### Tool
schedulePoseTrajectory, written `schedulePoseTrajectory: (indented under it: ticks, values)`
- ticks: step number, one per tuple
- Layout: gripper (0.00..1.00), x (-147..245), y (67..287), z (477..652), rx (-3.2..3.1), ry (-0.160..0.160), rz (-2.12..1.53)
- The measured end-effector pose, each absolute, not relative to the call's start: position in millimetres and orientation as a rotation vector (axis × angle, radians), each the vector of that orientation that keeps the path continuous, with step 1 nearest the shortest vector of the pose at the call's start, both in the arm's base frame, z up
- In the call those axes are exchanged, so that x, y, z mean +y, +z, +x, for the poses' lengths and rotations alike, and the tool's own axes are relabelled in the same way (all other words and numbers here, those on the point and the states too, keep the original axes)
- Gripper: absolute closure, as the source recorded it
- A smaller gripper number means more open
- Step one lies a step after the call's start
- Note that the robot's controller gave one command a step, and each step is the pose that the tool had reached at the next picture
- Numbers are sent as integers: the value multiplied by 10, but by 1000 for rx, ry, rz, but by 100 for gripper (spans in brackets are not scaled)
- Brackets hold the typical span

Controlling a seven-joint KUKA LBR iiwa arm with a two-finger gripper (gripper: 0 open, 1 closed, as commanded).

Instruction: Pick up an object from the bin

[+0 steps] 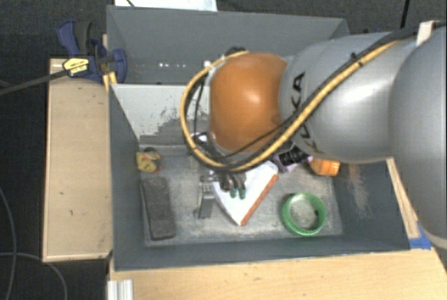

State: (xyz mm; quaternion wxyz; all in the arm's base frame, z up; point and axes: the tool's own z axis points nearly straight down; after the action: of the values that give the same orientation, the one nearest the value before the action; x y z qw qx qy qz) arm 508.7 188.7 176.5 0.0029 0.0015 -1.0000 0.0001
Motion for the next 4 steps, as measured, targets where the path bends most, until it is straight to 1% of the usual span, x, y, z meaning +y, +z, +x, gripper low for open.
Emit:
schedulePoseTrajectory:
  ticks: [1, 2, 3, 4]
  values:
    - [0, 1875, 1810, 5108, -3144, -2, -4]
    - [0, 1652, 1379, 5328, -3098, -4, -545]
    - [0, 1481, 1041, 5534, -3085, -2, -604]
    - [0, 1298, 921, 5459, -3141, -1, 144]
